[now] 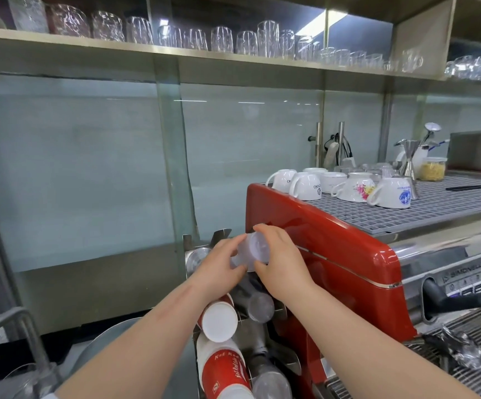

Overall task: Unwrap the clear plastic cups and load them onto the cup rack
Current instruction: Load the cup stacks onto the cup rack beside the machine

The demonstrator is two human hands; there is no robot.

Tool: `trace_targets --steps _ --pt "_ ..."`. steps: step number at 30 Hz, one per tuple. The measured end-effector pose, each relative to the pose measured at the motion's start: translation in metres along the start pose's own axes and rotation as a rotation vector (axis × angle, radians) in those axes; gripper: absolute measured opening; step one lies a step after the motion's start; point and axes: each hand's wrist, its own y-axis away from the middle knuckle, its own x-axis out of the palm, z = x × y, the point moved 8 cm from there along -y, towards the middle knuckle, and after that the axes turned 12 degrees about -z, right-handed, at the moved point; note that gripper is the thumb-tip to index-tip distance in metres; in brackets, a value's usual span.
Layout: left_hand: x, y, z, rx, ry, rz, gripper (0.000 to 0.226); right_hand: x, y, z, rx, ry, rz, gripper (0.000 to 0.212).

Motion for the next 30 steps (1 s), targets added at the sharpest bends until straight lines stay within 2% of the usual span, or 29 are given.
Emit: trace_targets --steps 4,13,25,30 --pt "-0.004 -0.002 0.005 -0.007 -0.02 -0.055 0.064 0.011 0.0 -0.013 0.076 0.021 0.032 0.07" --pt "0.009 -0.018 0.021 -0.01 -0.108 -0.105 0.061 0.039 -0.007 -0.033 0.101 0.007 0.063 0.075" --pt "0.016 -0.025 0.032 0.001 -0.175 -0.013 0.048 0.07 -0.008 -0.063 0.203 0.121 0.115 0.063" --pt "0.017 -0.031 0.03 -0.016 -0.222 0.008 0.044 0.076 -0.012 -0.066 0.187 0.187 0.156 0.066"
